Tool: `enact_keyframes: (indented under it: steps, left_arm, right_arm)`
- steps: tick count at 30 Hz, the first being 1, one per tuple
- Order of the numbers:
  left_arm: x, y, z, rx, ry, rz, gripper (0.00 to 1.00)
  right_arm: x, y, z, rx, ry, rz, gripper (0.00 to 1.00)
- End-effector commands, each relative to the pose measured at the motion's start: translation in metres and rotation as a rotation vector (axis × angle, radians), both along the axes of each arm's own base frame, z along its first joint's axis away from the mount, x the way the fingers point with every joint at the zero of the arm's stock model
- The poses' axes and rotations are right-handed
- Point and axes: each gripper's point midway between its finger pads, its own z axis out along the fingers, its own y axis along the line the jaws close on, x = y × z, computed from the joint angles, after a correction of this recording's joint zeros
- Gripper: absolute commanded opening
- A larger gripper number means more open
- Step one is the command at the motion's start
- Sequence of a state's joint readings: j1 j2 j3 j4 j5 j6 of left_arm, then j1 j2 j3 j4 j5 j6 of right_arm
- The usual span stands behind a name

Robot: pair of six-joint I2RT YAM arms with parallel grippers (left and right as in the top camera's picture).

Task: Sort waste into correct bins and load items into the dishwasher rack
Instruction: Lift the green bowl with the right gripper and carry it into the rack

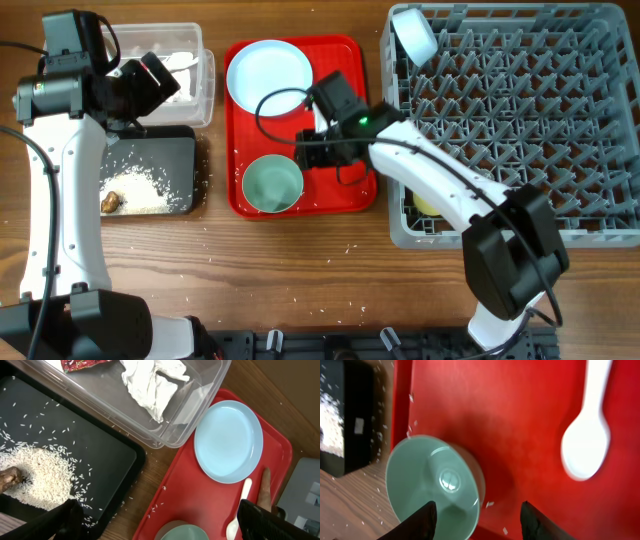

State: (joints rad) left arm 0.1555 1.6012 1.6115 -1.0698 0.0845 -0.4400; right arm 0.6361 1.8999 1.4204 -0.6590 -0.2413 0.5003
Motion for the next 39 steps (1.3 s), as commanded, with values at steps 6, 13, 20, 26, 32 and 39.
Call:
enact_keyframes:
  steps: [6, 13, 20, 26, 32, 39]
  left_arm:
    - [0.000, 0.001, 0.016, 0.003, -0.043, 0.008, 1.00]
    - [0.000, 0.001, 0.016, 0.003, -0.043, 0.008, 1.00]
    - [0.000, 0.001, 0.016, 0.003, -0.043, 0.008, 1.00]
    - [0.000, 0.001, 0.016, 0.003, -0.043, 0.008, 1.00]
    - [0.000, 0.001, 0.016, 0.003, -0.043, 0.008, 1.00]
    - [0.000, 0.001, 0.016, 0.003, -0.043, 0.008, 1.00]
  right_arm:
    - [-0.015, 0.014, -0.051, -0.025, 0.146, -0.093, 0.36]
    - [-0.016, 0.014, -0.059, -0.030, 0.164, -0.096, 0.16]
    - [-0.018, 0.018, -0.073, -0.065, 0.224, -0.108, 0.13]
    - [-0.012, 0.022, -0.059, -0.052, 0.209, -0.108, 0.04]
    - [0.024, -0.009, 0.017, -0.040, -0.042, -0.046, 0.04]
    - [0.084, -0.160, 0.117, -0.332, -0.416, -0.384, 0.04]
